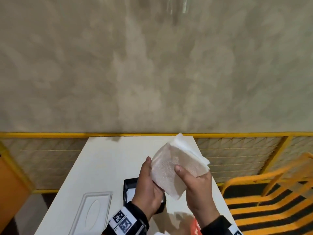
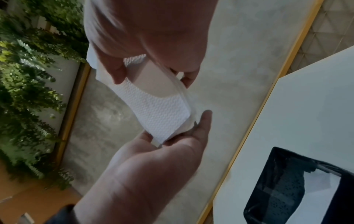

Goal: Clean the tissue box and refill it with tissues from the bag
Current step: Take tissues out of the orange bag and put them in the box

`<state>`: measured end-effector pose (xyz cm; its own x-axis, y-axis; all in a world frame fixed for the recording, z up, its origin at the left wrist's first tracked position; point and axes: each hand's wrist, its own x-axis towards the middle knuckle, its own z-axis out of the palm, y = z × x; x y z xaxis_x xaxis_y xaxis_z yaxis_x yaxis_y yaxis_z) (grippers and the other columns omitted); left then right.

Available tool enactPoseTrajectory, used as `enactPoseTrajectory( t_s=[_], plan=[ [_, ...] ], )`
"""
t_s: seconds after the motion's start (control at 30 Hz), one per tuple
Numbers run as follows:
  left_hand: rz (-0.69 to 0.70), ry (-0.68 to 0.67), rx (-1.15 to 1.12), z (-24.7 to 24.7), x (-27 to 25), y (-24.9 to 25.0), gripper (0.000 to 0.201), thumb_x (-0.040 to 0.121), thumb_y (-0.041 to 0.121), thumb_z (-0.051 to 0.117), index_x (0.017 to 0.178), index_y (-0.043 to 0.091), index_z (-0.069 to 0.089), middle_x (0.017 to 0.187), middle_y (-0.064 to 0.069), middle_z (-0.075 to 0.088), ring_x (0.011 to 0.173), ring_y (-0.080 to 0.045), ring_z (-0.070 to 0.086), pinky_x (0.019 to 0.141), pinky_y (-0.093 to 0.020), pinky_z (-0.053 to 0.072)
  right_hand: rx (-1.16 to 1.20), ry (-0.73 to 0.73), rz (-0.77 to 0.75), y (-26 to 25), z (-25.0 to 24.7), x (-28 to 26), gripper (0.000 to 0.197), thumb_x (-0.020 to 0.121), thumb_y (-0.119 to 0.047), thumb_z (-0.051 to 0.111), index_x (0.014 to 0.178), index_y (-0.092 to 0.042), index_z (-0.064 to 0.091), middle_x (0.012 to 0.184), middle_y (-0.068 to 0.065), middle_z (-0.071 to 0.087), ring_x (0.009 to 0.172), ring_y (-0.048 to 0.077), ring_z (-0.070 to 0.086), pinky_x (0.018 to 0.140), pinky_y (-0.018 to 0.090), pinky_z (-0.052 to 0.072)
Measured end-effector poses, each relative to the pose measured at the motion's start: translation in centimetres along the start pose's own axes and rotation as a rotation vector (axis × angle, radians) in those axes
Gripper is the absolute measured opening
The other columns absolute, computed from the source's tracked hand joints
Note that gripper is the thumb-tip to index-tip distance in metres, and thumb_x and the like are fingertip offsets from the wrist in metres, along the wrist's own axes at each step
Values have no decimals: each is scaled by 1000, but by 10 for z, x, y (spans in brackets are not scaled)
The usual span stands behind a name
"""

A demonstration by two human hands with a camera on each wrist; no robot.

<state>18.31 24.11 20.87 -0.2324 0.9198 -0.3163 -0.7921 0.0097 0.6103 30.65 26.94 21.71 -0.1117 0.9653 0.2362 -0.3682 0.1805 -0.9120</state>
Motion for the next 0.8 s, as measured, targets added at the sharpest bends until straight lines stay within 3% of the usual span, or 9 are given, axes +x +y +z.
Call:
enactPoseTrajectory(
  t_s=[0.13,0.3,0.47,0.57,0.63,0.7,0.8],
  plan=[
    [-2,-8,-6,-8,0,7,42,102,30,42,116,0,68,108,-25,74,92,-34,73,103,-54,48,89,-6,50,7,4,2,53,61,-9,83,112,-9,65,101,19,72,94,36,70,76,44,58],
    [-32,38,-37,-17,7,16,50,98,51,49,107,5,68,107,-22,74,90,-35,74,89,-49,54,127,-44,78,7,9,3,38,65,-3,76,101,-11,69,93,16,74,88,33,71,74,42,59],
    [-50,13,75,-20,6,17,33,97,20,46,101,2,73,99,-22,70,89,-34,69,84,-43,54,105,-115,34,9,17,0,37,67,-1,75,101,-15,71,95,17,73,89,34,70,72,41,57],
    [-57,21,81,-23,5,18,32,95,17,47,101,0,73,103,-25,70,90,-36,70,87,-46,54,68,-142,36,13,18,-2,40,67,-1,74,105,-13,69,98,18,71,93,36,69,77,49,57],
    [-88,8,85,-23,1,21,37,101,25,45,103,0,73,101,-23,74,84,-35,74,84,-46,55,30,-113,65,15,18,-2,42,67,-4,73,108,-12,67,100,17,72,95,36,69,79,50,56],
    [-63,35,174,-26,1,25,48,104,43,42,111,4,69,102,-20,76,86,-32,75,83,-45,55,-48,-77,99,16,16,3,39,65,-7,72,104,-14,68,97,11,74,93,33,70,79,49,58],
    [202,57,530,-42,7,36,62,89,70,46,125,22,62,121,-6,71,114,-23,66,87,-38,53,-229,-163,176,14,10,16,38,64,-11,72,101,-20,69,94,6,75,88,29,71,82,55,58]
  ],
)
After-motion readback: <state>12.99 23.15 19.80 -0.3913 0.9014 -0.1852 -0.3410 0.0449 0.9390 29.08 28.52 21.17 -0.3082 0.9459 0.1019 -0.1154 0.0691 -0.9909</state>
